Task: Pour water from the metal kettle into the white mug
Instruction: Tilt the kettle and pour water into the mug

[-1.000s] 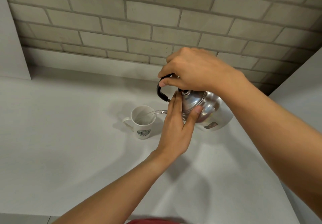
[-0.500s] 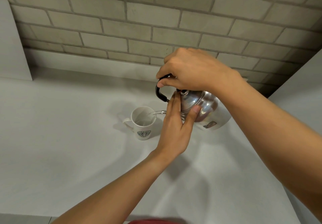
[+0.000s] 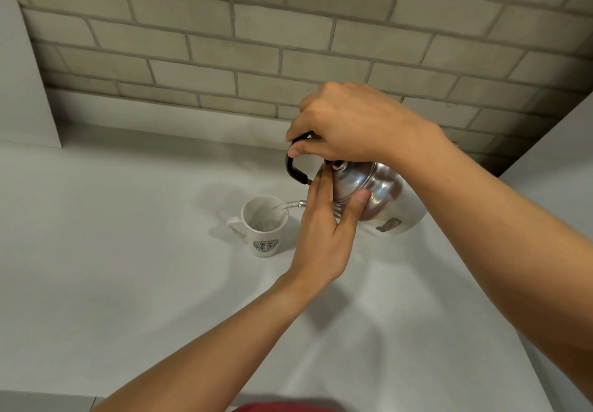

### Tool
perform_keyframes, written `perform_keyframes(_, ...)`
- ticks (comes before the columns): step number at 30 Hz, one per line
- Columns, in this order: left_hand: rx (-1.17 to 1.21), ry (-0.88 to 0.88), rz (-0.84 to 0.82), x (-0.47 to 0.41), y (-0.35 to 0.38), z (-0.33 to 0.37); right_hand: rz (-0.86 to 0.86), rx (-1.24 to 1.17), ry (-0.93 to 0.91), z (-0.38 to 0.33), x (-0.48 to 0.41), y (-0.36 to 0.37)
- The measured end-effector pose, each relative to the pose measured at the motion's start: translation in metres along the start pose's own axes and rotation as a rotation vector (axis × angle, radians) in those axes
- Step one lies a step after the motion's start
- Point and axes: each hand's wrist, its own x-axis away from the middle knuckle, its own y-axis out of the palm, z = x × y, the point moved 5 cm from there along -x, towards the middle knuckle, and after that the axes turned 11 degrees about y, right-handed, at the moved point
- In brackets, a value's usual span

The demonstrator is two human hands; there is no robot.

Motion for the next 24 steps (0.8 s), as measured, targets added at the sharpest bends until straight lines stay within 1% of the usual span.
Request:
perform_keyframes(11,0.022,-0.024,0.007,0.0017,0.0005,0.0037,0.005,0.007,-0.041,-0.0027,-0.0027,0.0005)
perform_keyframes(24,0.041,-0.048,0.003,0.0055,0.0019,-0.0001,-0.033,0.025,-0.019,-0.0034,-0.0015,0.003)
